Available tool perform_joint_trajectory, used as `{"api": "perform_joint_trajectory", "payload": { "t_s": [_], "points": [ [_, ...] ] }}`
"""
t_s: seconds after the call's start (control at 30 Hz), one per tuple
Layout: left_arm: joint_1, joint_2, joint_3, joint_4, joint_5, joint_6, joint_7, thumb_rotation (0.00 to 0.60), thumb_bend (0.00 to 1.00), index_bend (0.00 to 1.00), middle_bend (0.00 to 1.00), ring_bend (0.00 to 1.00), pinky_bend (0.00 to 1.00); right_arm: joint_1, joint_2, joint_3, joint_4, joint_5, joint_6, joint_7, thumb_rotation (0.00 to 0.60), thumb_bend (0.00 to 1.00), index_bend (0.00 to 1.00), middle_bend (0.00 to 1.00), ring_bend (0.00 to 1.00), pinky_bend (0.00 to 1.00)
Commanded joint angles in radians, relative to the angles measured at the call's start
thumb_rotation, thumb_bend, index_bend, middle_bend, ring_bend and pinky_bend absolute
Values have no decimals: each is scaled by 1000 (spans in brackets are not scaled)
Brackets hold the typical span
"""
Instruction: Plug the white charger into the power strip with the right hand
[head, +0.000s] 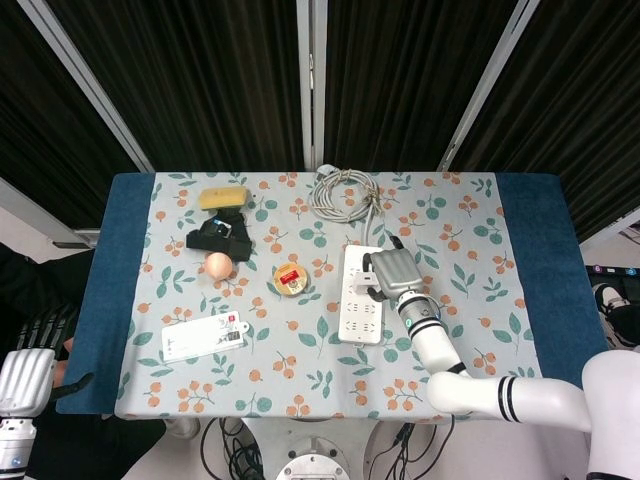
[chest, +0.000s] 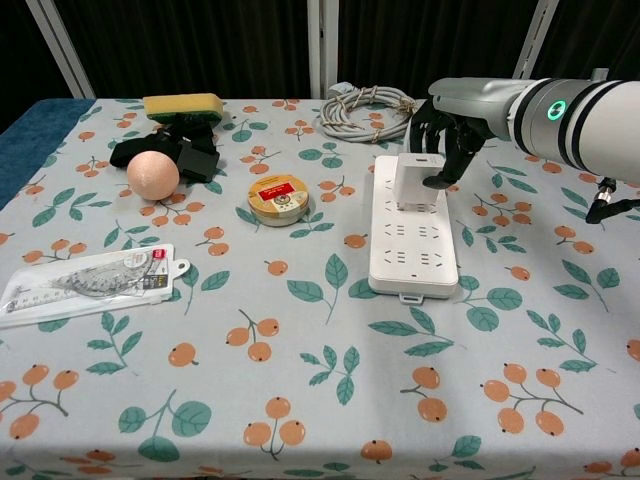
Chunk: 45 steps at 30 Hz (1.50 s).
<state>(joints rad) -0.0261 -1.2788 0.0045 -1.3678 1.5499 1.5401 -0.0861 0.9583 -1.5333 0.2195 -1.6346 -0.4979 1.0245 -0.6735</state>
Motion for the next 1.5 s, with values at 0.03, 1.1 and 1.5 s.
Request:
{"api": "perform_joint_trajectory", "payload": {
  "t_s": [0.03,1.1,1.5],
  "points": [
    [1,0,0,1,0,0,-1,600,93,19,18,0,0,3,-3,-2,2,1,-1,0,600,595,807,642,434,58],
    [7,-19,3,31,2,5,-26,600,93,19,18,0,0,23,-59,-44,18,-3,43,-63,600,604,799,640,439,0],
    [3,-14,1,20,9,8,-17,600,92,19,17,0,0,1,5,-49,-47,-23,19,-29,600,506,307,358,184,0]
  ]
}}
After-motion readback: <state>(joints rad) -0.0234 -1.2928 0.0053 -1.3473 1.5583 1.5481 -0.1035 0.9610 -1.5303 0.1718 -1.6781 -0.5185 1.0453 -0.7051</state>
